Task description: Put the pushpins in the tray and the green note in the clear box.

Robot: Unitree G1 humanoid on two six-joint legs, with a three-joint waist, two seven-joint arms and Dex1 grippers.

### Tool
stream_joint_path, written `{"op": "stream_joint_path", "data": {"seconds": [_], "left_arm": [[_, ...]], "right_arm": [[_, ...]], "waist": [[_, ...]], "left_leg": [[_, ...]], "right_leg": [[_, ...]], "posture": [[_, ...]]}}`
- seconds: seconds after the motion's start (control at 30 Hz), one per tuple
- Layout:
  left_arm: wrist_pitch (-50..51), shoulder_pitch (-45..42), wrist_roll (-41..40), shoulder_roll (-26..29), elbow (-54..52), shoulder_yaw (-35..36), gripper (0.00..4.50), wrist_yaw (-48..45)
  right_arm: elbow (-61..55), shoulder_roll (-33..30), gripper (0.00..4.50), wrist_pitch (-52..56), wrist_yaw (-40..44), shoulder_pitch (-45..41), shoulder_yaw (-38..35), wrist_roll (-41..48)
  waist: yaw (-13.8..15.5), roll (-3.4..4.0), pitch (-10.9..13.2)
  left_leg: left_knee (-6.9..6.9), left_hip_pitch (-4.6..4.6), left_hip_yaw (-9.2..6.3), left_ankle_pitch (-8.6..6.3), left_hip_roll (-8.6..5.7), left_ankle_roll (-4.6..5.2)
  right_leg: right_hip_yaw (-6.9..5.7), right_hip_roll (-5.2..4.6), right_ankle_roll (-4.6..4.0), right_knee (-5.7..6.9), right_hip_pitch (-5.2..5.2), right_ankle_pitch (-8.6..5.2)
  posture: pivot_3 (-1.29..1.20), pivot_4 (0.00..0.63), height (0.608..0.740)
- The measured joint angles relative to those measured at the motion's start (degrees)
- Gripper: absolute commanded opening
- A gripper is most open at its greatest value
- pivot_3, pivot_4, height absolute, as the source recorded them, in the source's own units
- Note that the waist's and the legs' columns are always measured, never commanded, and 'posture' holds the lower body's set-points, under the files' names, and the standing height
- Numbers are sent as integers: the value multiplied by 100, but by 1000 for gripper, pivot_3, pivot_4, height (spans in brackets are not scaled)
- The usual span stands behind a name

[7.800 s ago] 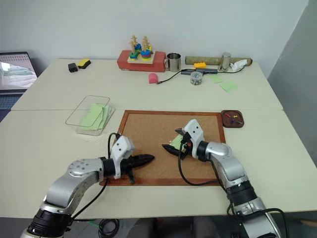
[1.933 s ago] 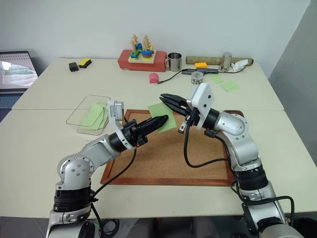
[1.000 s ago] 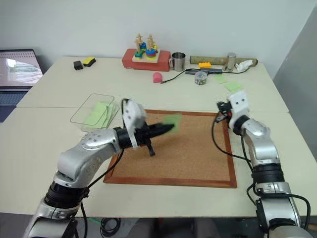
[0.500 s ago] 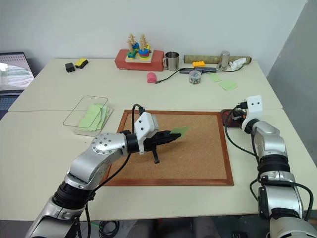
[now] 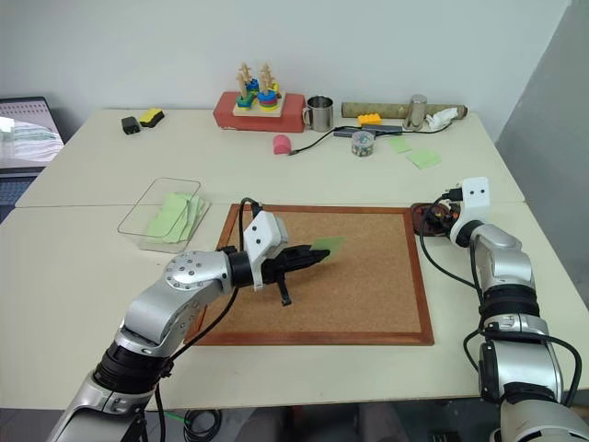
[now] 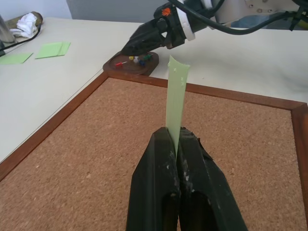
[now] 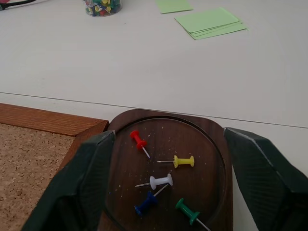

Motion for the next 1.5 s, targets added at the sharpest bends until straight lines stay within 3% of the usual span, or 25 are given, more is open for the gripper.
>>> {"op": "stream_joint_path", "data": {"seconds": [0.23,0.37,0.5,0.7,1.0,1.5], "left_arm": [[222,-9,-221,-156,1,323,0,102],[431,-159,-388,-174,114,904,0,460],[368,-503,-44,-102,1119,1810,0,1479],[232,-719,502,-47,2035,2930,0,3124],[358,-685,605,-242,2333,3158,0,3838],[192,-766,630,-244,2750,3261,2729,3930]], "right_arm": [[-261,31,4465,-229,264,64,17,46],[-1724,150,4465,-44,1325,491,273,633],[-3601,263,4465,650,2254,1068,1027,1356],[-5151,509,4465,1692,2144,1005,1150,2281],[-5792,728,4465,2346,1709,817,1311,2746],[-5791,631,4500,2357,1543,818,1321,2720]], "waist": [[-6,1,0],[-6,1,0],[-11,2,1],[44,1,1],[152,-1,0],[137,-1,0]], "left_leg": [[0,1,0,0,2,0],[-1,2,-15,0,4,0],[3,1,-28,0,7,0],[7,-5,-30,0,1,-1],[8,-6,-35,0,0,-2],[6,-6,-36,0,1,-2]], "right_leg": [[0,1,0,2,-1,0],[-12,4,2,7,0,-1],[-24,6,2,13,1,-1],[-29,-5,1,8,2,0],[-39,-6,0,11,3,1],[-40,-5,0,11,2,1]], "posture": [[0,150,740],[0,150,740],[0,150,740],[0,150,740],[0,150,740],[0,150,740]]}}
